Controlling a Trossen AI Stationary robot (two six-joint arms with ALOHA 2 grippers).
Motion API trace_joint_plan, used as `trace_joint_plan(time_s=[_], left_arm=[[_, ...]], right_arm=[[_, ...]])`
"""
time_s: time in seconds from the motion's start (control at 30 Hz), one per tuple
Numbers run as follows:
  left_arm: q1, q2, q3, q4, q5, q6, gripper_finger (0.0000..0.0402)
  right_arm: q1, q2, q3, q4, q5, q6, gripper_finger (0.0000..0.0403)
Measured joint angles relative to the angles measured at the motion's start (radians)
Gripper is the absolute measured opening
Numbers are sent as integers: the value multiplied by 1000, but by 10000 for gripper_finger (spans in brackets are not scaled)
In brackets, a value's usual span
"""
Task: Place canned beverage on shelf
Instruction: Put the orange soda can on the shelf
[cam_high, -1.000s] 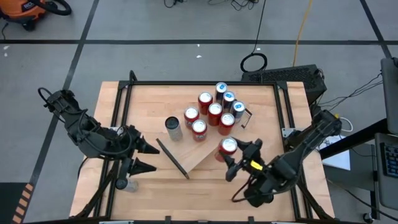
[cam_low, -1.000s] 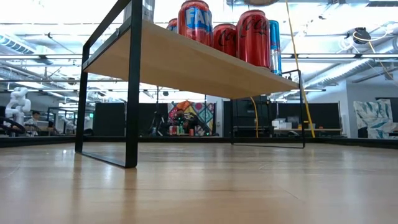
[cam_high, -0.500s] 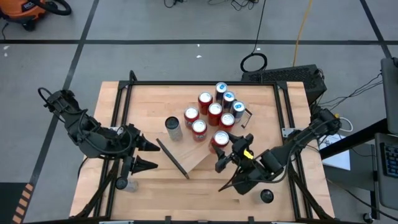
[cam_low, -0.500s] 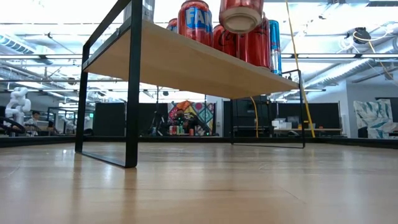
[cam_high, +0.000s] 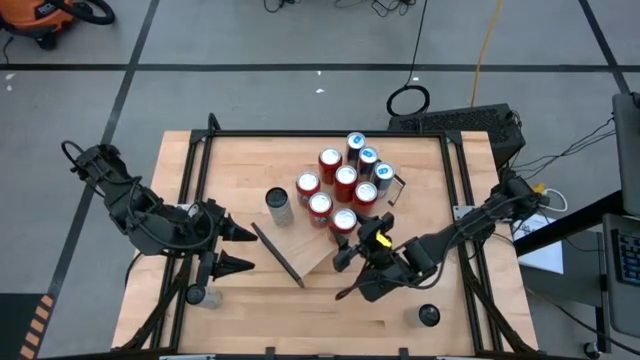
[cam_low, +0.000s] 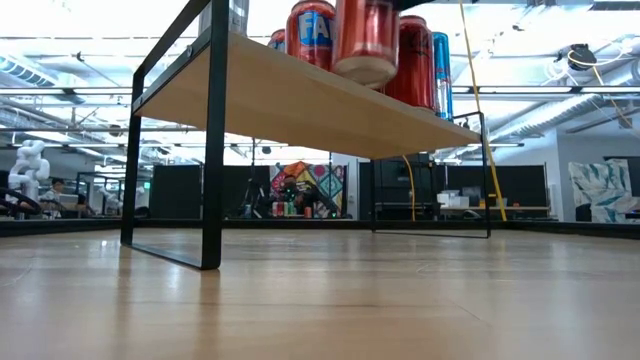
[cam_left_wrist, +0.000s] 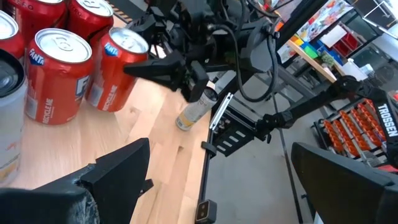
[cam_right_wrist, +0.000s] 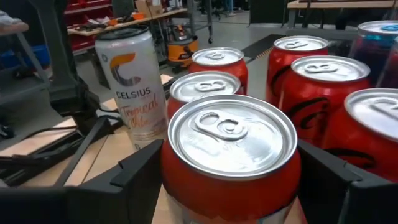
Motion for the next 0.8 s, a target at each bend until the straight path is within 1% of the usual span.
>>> trace_joint_plan(time_s=[0.13, 0.37, 0.43, 0.6, 0.8], left_arm=[[0, 3, 0, 0, 0, 0, 392], [0, 3, 0, -3, 0, 0, 392], [0, 3, 0, -6, 0, 0, 392], [0, 3, 0, -21, 0, 0, 392], [0, 3, 0, -22, 0, 0, 392]], right_arm=[[-15, 22, 0, 51, -4, -57, 270], [-33, 22, 0, 50, -9, -92, 270], [-39, 22, 0, 48, -26, -103, 270], [-45, 27, 0, 46, -56, -109, 270], [-51, 27, 0, 46, -57, -109, 270]])
